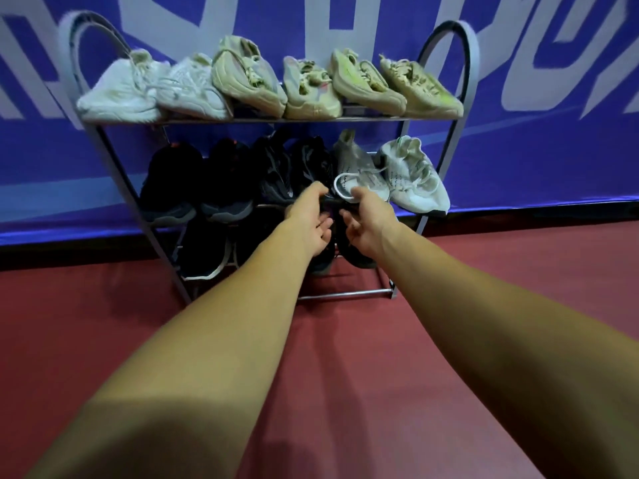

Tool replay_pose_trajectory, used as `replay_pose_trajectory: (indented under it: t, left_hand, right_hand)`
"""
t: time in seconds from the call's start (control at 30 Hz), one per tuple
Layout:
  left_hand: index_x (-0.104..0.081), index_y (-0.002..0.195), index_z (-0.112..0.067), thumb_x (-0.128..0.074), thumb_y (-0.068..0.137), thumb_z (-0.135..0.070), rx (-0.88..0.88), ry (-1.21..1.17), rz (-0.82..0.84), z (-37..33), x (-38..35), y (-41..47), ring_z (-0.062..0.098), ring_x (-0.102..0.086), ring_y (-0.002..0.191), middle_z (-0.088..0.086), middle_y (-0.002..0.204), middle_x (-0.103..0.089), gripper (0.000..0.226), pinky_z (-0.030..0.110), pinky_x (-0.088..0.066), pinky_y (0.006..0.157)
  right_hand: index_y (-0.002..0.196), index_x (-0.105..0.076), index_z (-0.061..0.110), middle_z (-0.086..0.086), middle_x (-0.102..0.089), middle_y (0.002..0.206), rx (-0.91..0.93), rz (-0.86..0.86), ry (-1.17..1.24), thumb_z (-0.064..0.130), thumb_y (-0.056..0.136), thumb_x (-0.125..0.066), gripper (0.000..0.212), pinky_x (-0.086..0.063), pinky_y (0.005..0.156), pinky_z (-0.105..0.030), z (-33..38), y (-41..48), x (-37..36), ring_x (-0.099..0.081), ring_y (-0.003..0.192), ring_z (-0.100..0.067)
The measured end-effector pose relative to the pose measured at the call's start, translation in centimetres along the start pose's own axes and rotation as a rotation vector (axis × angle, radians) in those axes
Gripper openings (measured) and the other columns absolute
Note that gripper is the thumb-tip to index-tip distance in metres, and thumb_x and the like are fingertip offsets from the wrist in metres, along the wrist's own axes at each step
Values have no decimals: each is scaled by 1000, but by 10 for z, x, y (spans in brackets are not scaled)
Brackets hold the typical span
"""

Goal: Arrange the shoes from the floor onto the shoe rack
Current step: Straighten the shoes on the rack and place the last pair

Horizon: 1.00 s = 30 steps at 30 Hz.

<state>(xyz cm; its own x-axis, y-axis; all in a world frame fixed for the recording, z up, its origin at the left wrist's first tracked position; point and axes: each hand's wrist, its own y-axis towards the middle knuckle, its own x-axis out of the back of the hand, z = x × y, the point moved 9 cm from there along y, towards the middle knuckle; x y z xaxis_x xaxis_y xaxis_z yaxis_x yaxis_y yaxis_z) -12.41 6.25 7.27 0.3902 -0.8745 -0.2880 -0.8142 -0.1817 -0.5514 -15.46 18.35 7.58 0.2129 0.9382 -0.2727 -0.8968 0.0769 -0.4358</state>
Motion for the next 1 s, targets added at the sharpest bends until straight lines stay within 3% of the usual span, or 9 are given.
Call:
replay_pose_trajectory:
  t: [0.1,0.23,0.37,0.53,0.67,0.73,0.8,0.9,1.0]
  left_hand:
    - [-67,113,-16,-73,84,-38,4,-1,-6,6,-6,5,10,-60,76,-1,96,-71,37,23,-39,59]
    - [-67,106,-16,-69,86,-24,-23,-58,-60,8,-7,9,7,-61,71,-1,90,-71,22,20,-38,50]
    - [-64,96,-14,-64,85,-16,-57,-65,-111,6,-8,10,9,-56,66,2,81,-63,11,19,-35,47]
    - [-60,91,-15,-61,86,-16,-50,-52,-77,5,-7,11,8,-53,63,-1,78,-60,5,20,-35,52]
    - [-59,85,-17,-62,87,-18,-41,-54,-40,6,-9,11,7,-52,59,-3,72,-59,4,21,-34,54]
    - [-59,82,-17,-62,88,-19,-36,-51,-8,6,-12,10,6,-51,57,-4,70,-59,7,20,-32,54]
    - [-59,83,-18,-63,88,-19,-26,-35,-5,10,-12,10,6,-51,57,-4,71,-59,6,20,-32,54]
    - [-64,94,-19,-67,87,-24,-22,-6,-19,13,-7,12,8,-53,62,-2,83,-64,9,21,-34,55]
    - [-69,104,-18,-72,85,-38,-41,-6,-13,10,1,15,9,-55,67,-3,88,-74,29,21,-34,57]
  right_hand:
    - [109,-66,7,-3,-66,72,49,-29,-51,29,88,-69,31,-38,37,-17,4,0,1,-57,50,-10]
    - [119,-64,9,-5,-70,97,51,-147,-17,36,85,-69,44,-41,46,-24,4,6,12,-59,67,-13]
    - [107,-68,8,-8,-72,95,116,-236,15,31,83,-67,33,-59,74,-38,9,10,29,-64,73,-23]
    - [104,-69,4,-7,-69,84,149,-220,42,24,83,-67,29,-47,55,-29,11,10,34,-56,60,-18]
    - [102,-66,4,-16,-73,97,186,-231,16,29,80,-67,33,-59,78,-43,19,13,32,-61,73,-25]
    - [106,-64,4,-13,-73,95,166,-214,-16,29,80,-67,37,-58,61,-34,17,15,33,-59,66,-21]
    - [108,-62,7,-5,-64,80,142,-199,-62,26,83,-67,32,-42,43,-23,11,18,37,-51,54,-15]
    - [97,-60,11,-1,-56,70,106,-157,-78,27,87,-69,21,-37,41,-22,4,20,42,-48,51,-12]
    - [98,-62,11,0,-57,73,99,-81,-94,33,87,-73,27,-34,36,-18,0,24,37,-48,50,-9]
